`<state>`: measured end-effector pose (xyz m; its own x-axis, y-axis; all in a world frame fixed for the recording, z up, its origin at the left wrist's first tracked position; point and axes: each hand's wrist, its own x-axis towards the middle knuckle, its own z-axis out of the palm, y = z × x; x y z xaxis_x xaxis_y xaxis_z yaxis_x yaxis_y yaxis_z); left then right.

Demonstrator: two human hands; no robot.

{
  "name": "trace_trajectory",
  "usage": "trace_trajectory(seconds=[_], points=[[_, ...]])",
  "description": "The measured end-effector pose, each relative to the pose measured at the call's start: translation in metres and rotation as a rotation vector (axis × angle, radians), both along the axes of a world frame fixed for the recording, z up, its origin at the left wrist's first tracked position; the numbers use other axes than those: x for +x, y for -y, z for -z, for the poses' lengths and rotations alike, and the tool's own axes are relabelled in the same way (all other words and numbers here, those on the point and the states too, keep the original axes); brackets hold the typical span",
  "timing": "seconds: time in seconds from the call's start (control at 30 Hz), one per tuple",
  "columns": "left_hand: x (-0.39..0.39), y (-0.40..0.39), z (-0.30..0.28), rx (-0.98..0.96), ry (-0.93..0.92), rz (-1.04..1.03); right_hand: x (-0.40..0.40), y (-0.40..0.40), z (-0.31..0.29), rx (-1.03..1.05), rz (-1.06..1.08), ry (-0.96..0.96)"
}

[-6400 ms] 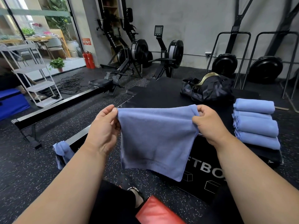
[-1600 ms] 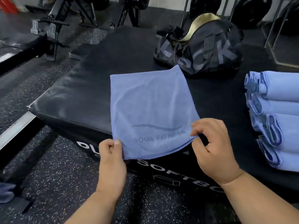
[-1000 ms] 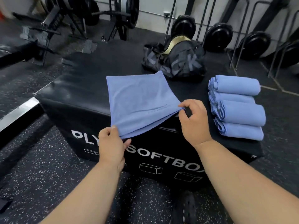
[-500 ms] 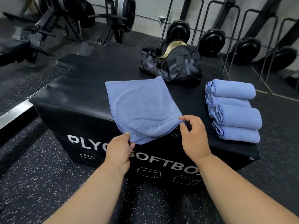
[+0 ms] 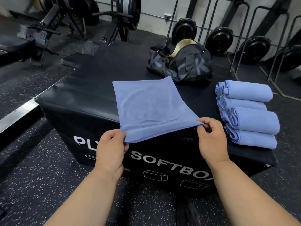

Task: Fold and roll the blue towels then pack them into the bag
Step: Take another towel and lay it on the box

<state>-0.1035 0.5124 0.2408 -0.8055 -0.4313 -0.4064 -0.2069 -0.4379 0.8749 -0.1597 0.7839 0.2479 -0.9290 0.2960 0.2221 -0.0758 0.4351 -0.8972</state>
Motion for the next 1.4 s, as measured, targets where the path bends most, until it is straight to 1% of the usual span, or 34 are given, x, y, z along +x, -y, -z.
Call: trace_trajectory(seconds=[0.1,0.27,0.4,0.53,0.67,0.73,0.87,0.93,1.2,1.3,1.4], points=[[0.004,0.000,-0.007,0.010,-0.019,-0.001,0.003,-0.001,-0.005,-0.018,-0.032,-0.010],[0.008,-0.001,-0.009,-0.044,-0.039,0.007,0.005,-0.009,-0.002,0.117,-0.079,-0.026],[0.007,0.002,-0.003,-0.080,-0.062,-0.020,0.006,-0.011,-0.002,0.134,-0.114,-0.067],[0.008,0.008,0.004,-0.112,-0.054,-0.038,0.002,-0.011,-0.004,0.252,-0.155,-0.065],[0.004,0.024,0.008,-0.091,-0.012,-0.087,0.000,-0.017,-0.014,0.450,-0.242,-0.044],[0.001,0.033,0.008,-0.092,-0.004,-0.120,0.002,-0.020,-0.017,0.514,-0.285,-0.030],[-0.002,0.039,0.014,-0.123,0.015,-0.121,0.005,-0.025,-0.011,0.553,-0.404,0.028],[-0.003,0.038,0.018,-0.122,0.024,-0.099,0.005,-0.031,-0.008,0.526,-0.428,0.072],[-0.004,0.024,0.017,-0.042,0.071,-0.118,0.005,-0.041,-0.008,0.433,-0.422,0.031],[-0.004,0.023,0.024,-0.032,0.115,-0.071,0.006,-0.043,-0.004,0.471,-0.417,0.042],[-0.004,0.024,0.031,-0.046,0.176,0.018,0.007,-0.042,-0.001,0.504,-0.390,0.047]])
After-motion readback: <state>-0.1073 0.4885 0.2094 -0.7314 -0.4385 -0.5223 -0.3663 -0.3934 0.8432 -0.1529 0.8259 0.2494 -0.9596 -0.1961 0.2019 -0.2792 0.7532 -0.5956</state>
